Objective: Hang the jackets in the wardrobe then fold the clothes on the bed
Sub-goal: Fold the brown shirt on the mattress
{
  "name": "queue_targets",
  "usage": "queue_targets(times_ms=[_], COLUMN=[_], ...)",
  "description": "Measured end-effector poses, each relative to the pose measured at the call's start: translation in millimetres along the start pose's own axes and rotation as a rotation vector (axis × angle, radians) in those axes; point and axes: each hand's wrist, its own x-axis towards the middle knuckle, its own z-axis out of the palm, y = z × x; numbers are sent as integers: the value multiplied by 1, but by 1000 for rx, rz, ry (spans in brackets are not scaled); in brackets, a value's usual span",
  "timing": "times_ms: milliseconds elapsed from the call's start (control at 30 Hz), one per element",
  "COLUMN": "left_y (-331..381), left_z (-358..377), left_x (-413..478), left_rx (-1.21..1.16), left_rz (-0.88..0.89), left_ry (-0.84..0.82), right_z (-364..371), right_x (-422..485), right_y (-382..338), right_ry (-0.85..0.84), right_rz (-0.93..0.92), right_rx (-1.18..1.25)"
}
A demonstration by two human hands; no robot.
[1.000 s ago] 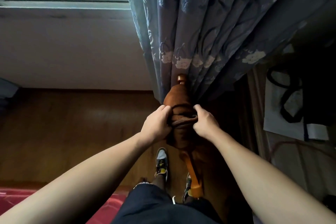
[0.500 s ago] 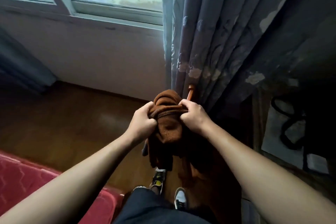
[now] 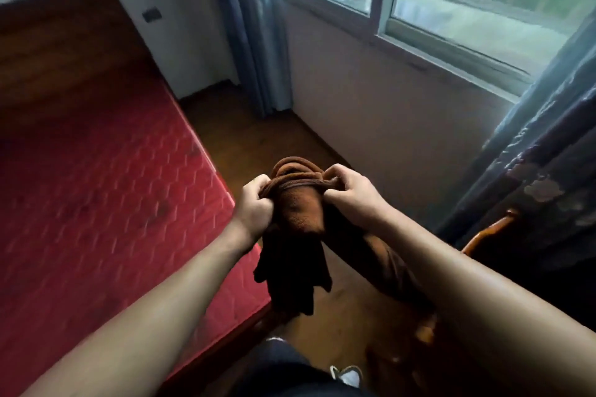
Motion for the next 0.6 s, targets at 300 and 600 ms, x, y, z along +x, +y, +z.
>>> queue_targets(times_ms=[300,600], left_y=[-35,-79], left_z=[-154,-322], left_x=[-71,-130], left_rx=[78,-182], left_rz=[-60,-348], left_ry=[332,652], right_z=[146,318], right_x=[23,-2], right_y=[-78,-184], right_ry=[-346,-162], right_rz=[-121,-532], right_rx=[63,-112])
